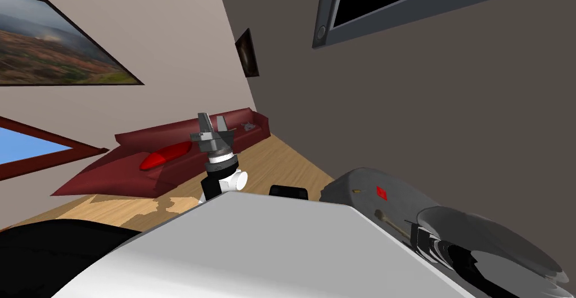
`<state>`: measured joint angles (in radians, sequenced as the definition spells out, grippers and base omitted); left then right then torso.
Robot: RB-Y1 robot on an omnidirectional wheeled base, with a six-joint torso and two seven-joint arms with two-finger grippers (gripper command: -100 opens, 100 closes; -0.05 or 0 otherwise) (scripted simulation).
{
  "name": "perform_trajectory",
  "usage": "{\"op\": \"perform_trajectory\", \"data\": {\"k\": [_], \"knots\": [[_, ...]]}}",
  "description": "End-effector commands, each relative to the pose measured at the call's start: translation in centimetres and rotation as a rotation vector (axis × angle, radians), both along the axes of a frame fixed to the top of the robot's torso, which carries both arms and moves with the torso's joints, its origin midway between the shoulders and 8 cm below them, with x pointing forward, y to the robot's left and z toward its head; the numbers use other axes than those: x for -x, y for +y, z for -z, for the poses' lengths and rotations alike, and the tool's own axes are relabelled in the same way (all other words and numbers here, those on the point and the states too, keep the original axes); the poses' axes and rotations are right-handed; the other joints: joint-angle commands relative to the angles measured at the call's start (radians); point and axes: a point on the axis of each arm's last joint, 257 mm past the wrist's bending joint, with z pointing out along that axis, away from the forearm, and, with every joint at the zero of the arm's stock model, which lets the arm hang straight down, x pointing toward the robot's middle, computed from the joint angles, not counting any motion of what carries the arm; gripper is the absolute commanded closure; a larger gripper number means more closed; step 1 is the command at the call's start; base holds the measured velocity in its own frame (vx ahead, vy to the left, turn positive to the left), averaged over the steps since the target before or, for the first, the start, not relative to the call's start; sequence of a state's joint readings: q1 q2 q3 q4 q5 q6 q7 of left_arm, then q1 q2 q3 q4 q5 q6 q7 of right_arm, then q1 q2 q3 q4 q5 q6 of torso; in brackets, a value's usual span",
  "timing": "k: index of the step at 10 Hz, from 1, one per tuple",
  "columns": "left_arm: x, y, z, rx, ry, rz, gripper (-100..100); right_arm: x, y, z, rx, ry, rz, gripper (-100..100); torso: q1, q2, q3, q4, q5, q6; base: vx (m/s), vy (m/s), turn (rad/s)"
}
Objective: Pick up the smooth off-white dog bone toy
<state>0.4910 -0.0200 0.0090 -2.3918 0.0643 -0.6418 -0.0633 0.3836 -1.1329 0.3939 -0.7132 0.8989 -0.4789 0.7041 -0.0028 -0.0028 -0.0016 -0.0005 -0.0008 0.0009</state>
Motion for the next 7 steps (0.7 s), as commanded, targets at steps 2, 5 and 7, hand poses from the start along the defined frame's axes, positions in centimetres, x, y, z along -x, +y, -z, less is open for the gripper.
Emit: {"op": "perform_trajectory", "data": {"k": [2,5,7], "knots": [[0.0,0.0,0.0,0.0,0.0,0.0,0,1.8,-0.6,0.7,0.03,0.042,-0.006,-100,0.001,0.001,0.001,0.0,0.0,0.001,0.016,-0.02,0.058],[0.0,0.0,0.0,0.0,0.0,0.0,0,1.9,0.2,1.7,0.023,0.03,0.018,-100,0.004,0.002,0.001,0.001,0.001,0.001,-0.005,-0.017,0.06],[0.0,0.0,0.0,0.0,0.0,0.0,0,2.0,0.4,2.0,0.019,0.03,0.02,-100,-0.001,0.005,0.003,0.001,0.0,0.0,-0.032,-0.059,0.116]]}}
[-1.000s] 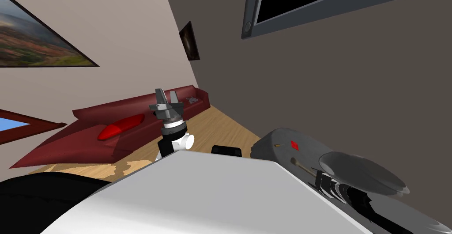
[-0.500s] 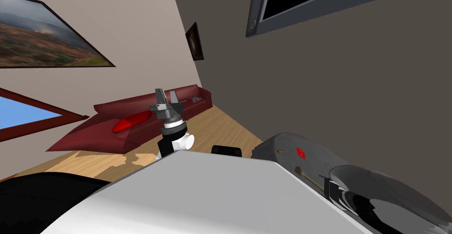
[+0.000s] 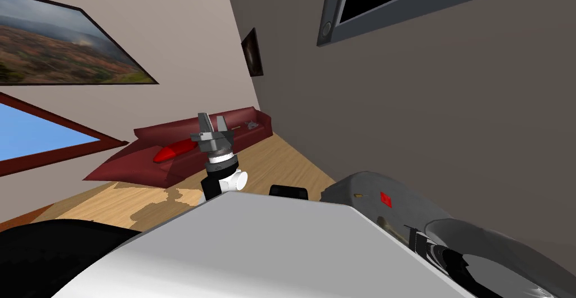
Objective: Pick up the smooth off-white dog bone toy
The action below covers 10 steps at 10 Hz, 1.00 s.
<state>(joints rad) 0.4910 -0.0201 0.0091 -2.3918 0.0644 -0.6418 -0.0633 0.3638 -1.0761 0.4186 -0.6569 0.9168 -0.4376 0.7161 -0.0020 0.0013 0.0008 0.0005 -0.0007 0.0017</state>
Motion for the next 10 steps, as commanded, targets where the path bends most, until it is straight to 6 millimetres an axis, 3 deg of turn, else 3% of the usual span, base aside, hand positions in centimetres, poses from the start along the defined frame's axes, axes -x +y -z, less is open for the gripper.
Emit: {"op": "perform_trajectory", "data": {"k": [1,5,6,7,9,10], "knots": [[0.0,0.0,0.0,0.0,0.0,0.0,0,0.0,0.0,0.0,0.0,0.0,0.0,100,0.0,0.0,0.0,0.0,0.0,0.0,-0.003,-0.007,-0.007],[0.0,0.0,0.0,0.0,0.0,0.0,0,0.0,0.0,0.0,0.0,0.0,0.001,100,0.003,-0.002,-0.001,0.0,0.001,0.0,0.0,0.0,0.0],[0.0,0.0,0.0,0.0,0.0,0.0,0,0.0,0.0,0.0,0.0,0.0,0.0,0,0.003,-0.002,-0.001,0.0,0.001,0.0,0.0,0.0,0.0],[0.0,0.0,0.0,0.0,0.0,0.0,0,-0.4,-0.6,-1.1,0.001,0.001,-0.019,100,0.003,-0.002,-0.001,0.0,0.001,0.0,0.028,0.046,-0.172],[0.0,0.0,0.0,0.0,0.0,0.0,0,-0.4,-0.8,-1.2,0.003,0.0,-0.022,100,0.008,-0.002,-0.002,-0.001,0.003,0.002,0.022,0.056,-0.123],[0.0,0.0,0.0,0.0,0.0,0.0,0,-0.3,-0.9,-1.3,0.002,0.002,-0.024,0,0.007,-0.002,-0.001,0.0,0.002,0.0,0.0,0.007,0.002]]}}
